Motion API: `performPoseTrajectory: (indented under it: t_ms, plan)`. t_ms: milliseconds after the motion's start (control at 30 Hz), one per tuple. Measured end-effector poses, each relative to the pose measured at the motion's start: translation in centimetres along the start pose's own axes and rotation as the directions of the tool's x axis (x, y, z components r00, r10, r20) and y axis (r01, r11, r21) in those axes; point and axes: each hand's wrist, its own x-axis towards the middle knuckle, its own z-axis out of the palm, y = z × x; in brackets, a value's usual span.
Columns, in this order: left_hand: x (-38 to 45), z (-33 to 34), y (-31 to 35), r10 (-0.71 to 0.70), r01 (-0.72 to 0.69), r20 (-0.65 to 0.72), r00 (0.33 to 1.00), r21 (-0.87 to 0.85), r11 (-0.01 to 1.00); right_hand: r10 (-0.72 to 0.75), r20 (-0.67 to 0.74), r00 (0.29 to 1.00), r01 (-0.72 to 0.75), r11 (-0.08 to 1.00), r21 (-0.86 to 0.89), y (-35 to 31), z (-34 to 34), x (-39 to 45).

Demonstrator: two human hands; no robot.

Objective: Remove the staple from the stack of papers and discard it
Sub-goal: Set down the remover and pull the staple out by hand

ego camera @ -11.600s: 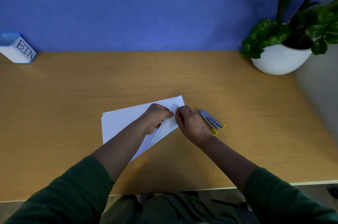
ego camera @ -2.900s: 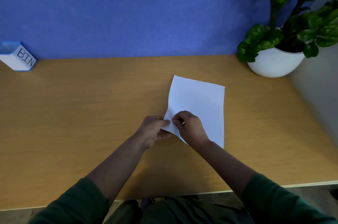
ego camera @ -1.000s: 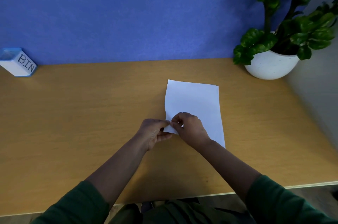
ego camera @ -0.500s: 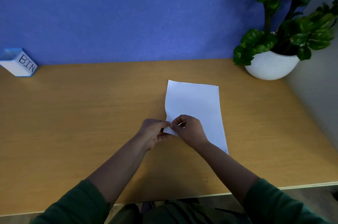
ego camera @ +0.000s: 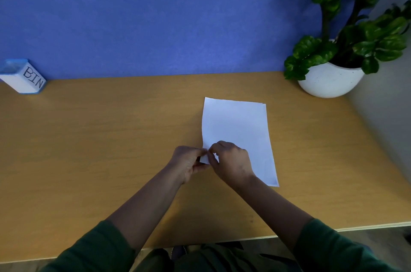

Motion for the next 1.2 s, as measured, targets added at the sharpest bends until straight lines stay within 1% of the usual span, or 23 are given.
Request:
performPoseTrajectory:
  t_ms: [100,167,200,233,300,333,367,400,467,500,533,567,600,633,667,733,800,867,933,1000,1067,1133,1200]
  plan:
    - [0.1,0.0,0.0,0.003,-0.002,-0.006,1.0,0.012,1.0,-0.059,-0.103,0.993,0.052,0.996,-0.071,-0.3,-0.2,-0.2]
    - [0.2,0.1,-0.1,0.007,-0.006,-0.025,1.0,0.033,0.999,-0.078,-0.097,0.992,0.072,0.995,-0.066,-0.2,-0.1,-0.3]
    - [0.2,0.1,-0.2,0.016,-0.014,-0.04,0.999,0.051,0.999,-0.051,-0.078,0.996,0.048,0.998,-0.033,-0.3,0.0,-0.3]
    - [0.2,0.2,-0.3,0.032,-0.028,-0.052,0.998,0.069,0.997,0.018,-0.056,0.998,-0.017,0.999,0.027,-0.3,0.1,-0.3]
    - [0.2,0.3,-0.4,0.067,-0.063,-0.048,0.997,0.089,0.994,0.258,0.046,0.965,-0.262,0.94,0.217,-0.3,0.1,-0.1]
    - [0.1,0.3,-0.5,0.079,-0.076,-0.033,0.996,0.091,0.993,0.386,0.145,0.911,-0.412,0.856,0.311,-0.3,0.2,0.2]
    - [0.1,0.3,-0.5,0.086,-0.085,-0.011,0.996,0.092,0.992,0.481,0.266,0.836,-0.549,0.738,0.392,-0.3,0.1,0.4]
    - [0.0,0.3,-0.5,0.09,-0.091,0.011,0.996,0.097,0.991,0.533,0.374,0.759,-0.651,0.603,0.462,-0.2,0.0,0.7]
    - [-0.1,0.1,-0.5,0.089,-0.092,0.037,0.995,0.111,0.99,0.562,0.528,0.637,-0.761,0.344,0.551,-0.1,-0.5,1.2]
    - [-0.1,0.1,-0.5,0.085,-0.089,0.035,0.996,0.112,0.99,0.56,0.587,0.585,-0.794,0.244,0.557,-0.1,-0.8,1.4]
    - [0.0,0.0,-0.5,0.08,-0.083,0.028,0.996,0.11,0.99,0.551,0.633,0.543,-0.818,0.178,0.547,0.0,-1.0,1.6]
    - [0.0,0.0,-0.4,0.075,-0.077,0.019,0.997,0.104,0.992,0.54,0.662,0.52,-0.832,0.146,0.535,0.0,-1.2,1.6]
    - [0.1,0.1,-0.4,0.07,-0.07,0.01,0.998,0.099,0.993,0.532,0.669,0.519,-0.834,0.142,0.534,0.1,-1.3,1.7]
    - [0.1,0.1,-0.3,0.065,-0.065,0.004,0.998,0.095,0.993,0.532,0.649,0.543,-0.819,0.165,0.55,0.1,-1.3,1.7]
    - [0.1,0.1,-0.2,0.062,-0.062,0.002,0.998,0.094,0.994,0.538,0.603,0.588,-0.789,0.218,0.574,0.1,-1.1,1.6]
    - [0.0,0.1,0.0,0.06,-0.06,0.004,0.998,0.092,0.994,0.542,0.475,0.693,-0.709,0.391,0.587,0.0,-0.8,1.4]
    - [-0.1,0.1,0.1,0.059,-0.058,-0.001,0.998,0.097,0.994,0.505,0.339,0.794,-0.604,0.59,0.535,-0.1,-0.4,1.2]
    - [-0.2,0.1,0.3,0.059,-0.057,-0.017,0.998,0.117,0.991,0.378,0.19,0.906,-0.423,0.794,0.436,0.1,-0.3,1.1]
    - [-0.2,0.1,0.4,0.064,-0.06,-0.026,0.998,0.125,0.99,0.165,0.101,0.981,-0.187,0.94,0.287,0.5,-0.3,1.2]
    - [-0.2,0.0,0.5,0.07,-0.066,-0.024,0.997,0.134,0.989,-0.061,0.076,0.995,0.054,0.995,0.088,0.9,-0.7,1.4]
    - [-0.1,-0.1,0.7,0.073,-0.07,-0.019,0.997,0.149,0.986,-0.22,0.05,0.974,0.223,0.972,-0.073,1.3,-1.1,1.9]
    - [-0.1,-0.1,0.8,0.081,-0.076,-0.023,0.996,0.163,0.984,-0.288,0.053,0.956,0.293,0.942,-0.164,1.4,-1.4,2.4]
    - [0.0,-0.1,1.0,0.091,-0.086,-0.022,0.996,0.163,0.983,-0.304,0.055,0.951,0.309,0.935,-0.172,1.3,-1.6,2.7]
